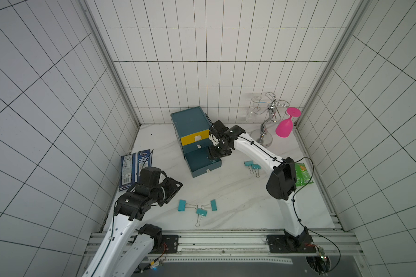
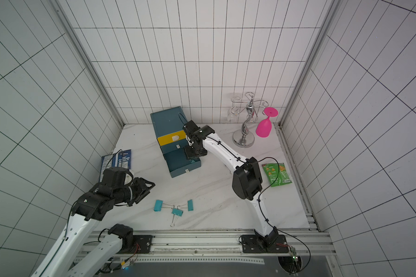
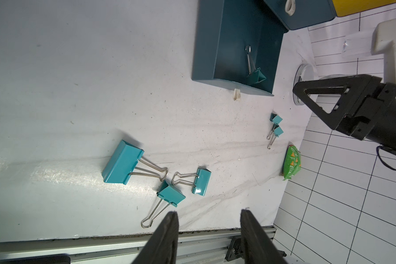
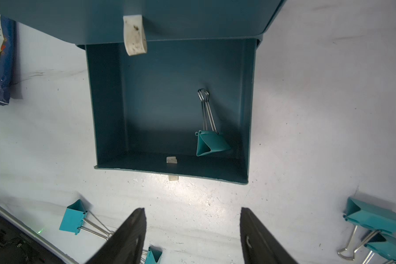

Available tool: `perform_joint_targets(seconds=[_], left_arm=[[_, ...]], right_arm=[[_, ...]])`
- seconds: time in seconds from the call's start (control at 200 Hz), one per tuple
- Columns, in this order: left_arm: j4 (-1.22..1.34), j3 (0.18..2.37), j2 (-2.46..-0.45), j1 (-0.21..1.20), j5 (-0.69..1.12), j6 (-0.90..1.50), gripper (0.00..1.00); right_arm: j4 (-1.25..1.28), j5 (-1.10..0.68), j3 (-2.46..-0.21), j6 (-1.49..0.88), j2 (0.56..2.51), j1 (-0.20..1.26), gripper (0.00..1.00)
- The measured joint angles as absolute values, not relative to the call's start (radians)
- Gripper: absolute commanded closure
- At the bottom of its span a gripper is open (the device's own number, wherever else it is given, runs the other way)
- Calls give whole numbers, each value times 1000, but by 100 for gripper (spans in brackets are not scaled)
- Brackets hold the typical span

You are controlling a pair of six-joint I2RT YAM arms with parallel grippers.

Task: Put the binder clips in the drawer according to color
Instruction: Place the binder clip in the drawer, then move the binder clip to the center of the board.

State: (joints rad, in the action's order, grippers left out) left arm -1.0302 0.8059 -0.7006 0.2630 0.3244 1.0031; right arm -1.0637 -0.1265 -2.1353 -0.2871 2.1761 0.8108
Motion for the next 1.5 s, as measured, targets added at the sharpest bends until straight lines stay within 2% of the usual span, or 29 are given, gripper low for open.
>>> perform_joint_targets(seconds=[0.365, 0.585, 1.119, 1.499], left_arm=[[-1029, 806, -734, 260, 338, 989, 52], [-1028, 806, -740, 260, 340, 987, 53], [-1031, 782, -707, 253, 343, 987, 53], [-1061, 769, -680, 253, 360, 991, 53]], right_arm=[[-1010, -142, -1846, -308, 1973, 820, 35], [-967, -144, -1681, -313, 1869, 874, 40], [-903, -186, -1451, -402, 1862, 1127, 48], [-886, -169, -1427, -453, 1930, 1179, 59]])
